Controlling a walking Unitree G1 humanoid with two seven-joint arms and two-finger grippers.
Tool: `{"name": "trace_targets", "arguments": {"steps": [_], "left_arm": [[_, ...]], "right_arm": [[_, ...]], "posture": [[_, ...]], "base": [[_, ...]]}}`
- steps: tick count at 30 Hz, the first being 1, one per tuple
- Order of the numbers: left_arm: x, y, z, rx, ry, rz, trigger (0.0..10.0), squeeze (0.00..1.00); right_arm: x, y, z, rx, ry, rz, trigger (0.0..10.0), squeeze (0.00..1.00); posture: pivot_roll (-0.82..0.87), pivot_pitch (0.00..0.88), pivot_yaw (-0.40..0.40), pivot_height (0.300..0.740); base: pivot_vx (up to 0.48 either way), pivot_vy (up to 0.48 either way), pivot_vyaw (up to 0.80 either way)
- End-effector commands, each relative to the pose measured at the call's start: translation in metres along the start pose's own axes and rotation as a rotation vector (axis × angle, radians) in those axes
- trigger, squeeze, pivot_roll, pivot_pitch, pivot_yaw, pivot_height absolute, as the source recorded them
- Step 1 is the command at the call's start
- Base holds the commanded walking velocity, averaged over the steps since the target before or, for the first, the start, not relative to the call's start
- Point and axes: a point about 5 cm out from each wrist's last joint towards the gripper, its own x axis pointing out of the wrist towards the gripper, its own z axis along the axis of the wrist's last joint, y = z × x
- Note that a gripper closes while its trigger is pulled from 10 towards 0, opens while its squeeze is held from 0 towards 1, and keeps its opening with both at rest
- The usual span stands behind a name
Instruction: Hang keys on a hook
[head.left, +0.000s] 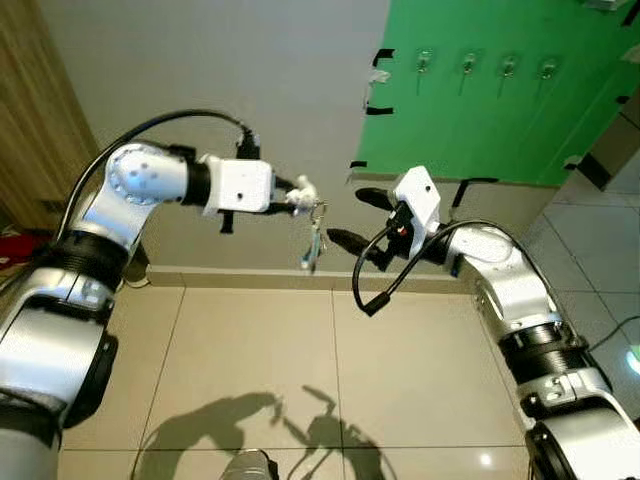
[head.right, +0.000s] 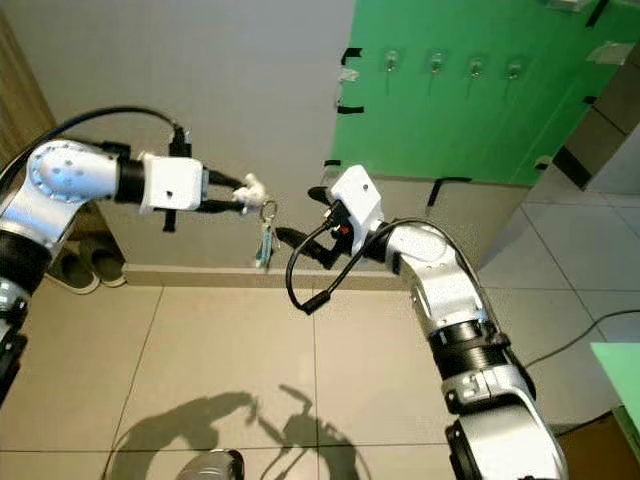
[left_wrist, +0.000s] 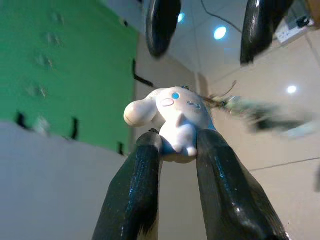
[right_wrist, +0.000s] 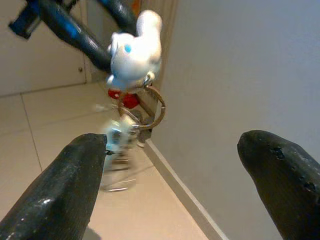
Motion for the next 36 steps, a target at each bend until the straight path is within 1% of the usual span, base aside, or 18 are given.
{"name": "trace_targets", "arguments": {"steps": [1,2,3,6,13,14,18,19,20,24,28,30,31,32,33,34,35,36], "left_arm": [[0.003,0.006,0.006,0.088,0.014,-0.006,10.0,0.0],[0.005,0.007,0.006,0.128,0.028,-0.013,10.0,0.0],[0.005,0.007,0.006,0.128,0.028,-0.013,10.0,0.0],[0.011,0.007,0.009,0.203,0.044,-0.023,10.0,0.0],[0.014,0.008,0.012,0.272,0.034,-0.021,10.0,0.0],[0.017,0.009,0.015,0.328,0.029,-0.001,10.0,0.0],[0.021,0.013,0.02,0.423,0.026,0.036,10.0,0.0],[0.021,0.013,0.02,0.423,0.026,0.036,10.0,0.0],[0.023,0.015,0.023,0.48,0.019,0.063,10.0,0.0],[0.024,0.019,0.028,0.6,0.022,0.091,10.0,0.0],[0.024,0.021,0.032,0.694,0.008,0.109,10.0,0.0],[0.026,0.021,0.035,0.758,-0.004,0.118,10.0,0.0],[0.026,0.021,0.035,0.758,-0.004,0.118,10.0,0.0],[0.026,0.022,0.036,0.803,-0.01,0.128,10.0,0.0],[0.028,0.022,0.037,0.868,-0.017,0.136,10.0,0.0],[0.028,0.022,0.037,0.868,-0.017,0.136,10.0,0.0],[0.028,0.021,0.037,0.915,-0.017,0.135,10.0,0.0],[0.029,0.02,0.036,0.942,-0.016,0.136,10.0,0.0]], "right_arm": [[-0.006,-0.009,0.004,-0.032,0.016,0.001,10.0,0.0],[-0.009,-0.011,0.005,-0.036,0.02,0.005,10.0,0.0],[-0.009,-0.011,0.005,-0.036,0.02,0.005,10.0,0.0],[-0.016,-0.017,0.006,-0.064,0.049,0.014,10.0,0.0],[-0.025,-0.022,0.008,-0.086,0.075,0.029,10.0,0.0],[-0.028,-0.025,0.009,-0.091,0.08,0.031,10.0,0.0],[-0.029,-0.026,0.009,-0.093,0.087,0.039,10.0,0.0],[-0.029,-0.026,0.009,-0.093,0.087,0.039,10.0,0.0],[-0.029,-0.026,0.008,-0.094,0.093,0.045,10.0,0.0],[-0.028,-0.028,0.007,-0.099,0.105,0.052,10.0,0.0],[-0.027,-0.03,0.009,-0.106,0.106,0.054,10.0,0.0],[-0.026,-0.031,0.01,-0.108,0.106,0.056,10.0,0.0],[-0.026,-0.031,0.01,-0.108,0.106,0.056,10.0,0.0],[-0.026,-0.031,0.01,-0.109,0.105,0.058,10.0,0.0],[-0.025,-0.031,0.011,-0.111,0.1,0.063,10.0,0.0],[-0.025,-0.031,0.011,-0.111,0.1,0.063,10.0,0.0],[-0.023,-0.03,0.013,-0.111,0.09,0.071,10.0,0.0],[-0.022,-0.029,0.013,-0.11,0.083,0.076,10.0,0.0]], "posture": [[0.08,0.0,-0.017,0.74],[0.08,0.0,-0.017,0.74],[0.08,0.0,-0.017,0.74],[0.07,0.0,-0.016,0.74],[0.06,0.0,-0.007,0.74],[0.06,0.0,-0.003,0.74],[0.05,0.0,0.0,0.74],[0.05,0.0,0.0,0.74],[0.05,0.0,0.003,0.74],[0.04,0.0,0.008,0.74],[0.04,0.0,0.011,0.74],[0.05,0.0,0.012,0.74],[0.05,0.0,0.012,0.74],[0.05,0.0,0.013,0.74],[0.05,0.0,0.013,0.74],[0.05,0.0,0.013,0.74],[0.05,0.0,0.014,0.74],[0.05,0.0,0.013,0.74]], "base": [[0.0,0.0,0.0],[0.0,0.0,0.0],[0.0,0.0,0.0],[0.0,0.0,0.0],[0.0,0.0,0.0],[0.0,0.0,0.0],[0.0,0.0,0.0],[0.0,0.0,0.0],[0.0,0.0,0.0],[0.0,0.0,0.0],[0.0,0.0,0.0],[0.0,0.0,0.0],[0.0,0.0,0.0],[0.0,0.0,0.0],[0.0,0.0,0.0],[0.0,0.0,0.0],[0.0,0.0,0.0],[0.0,0.0,0.0]]}}
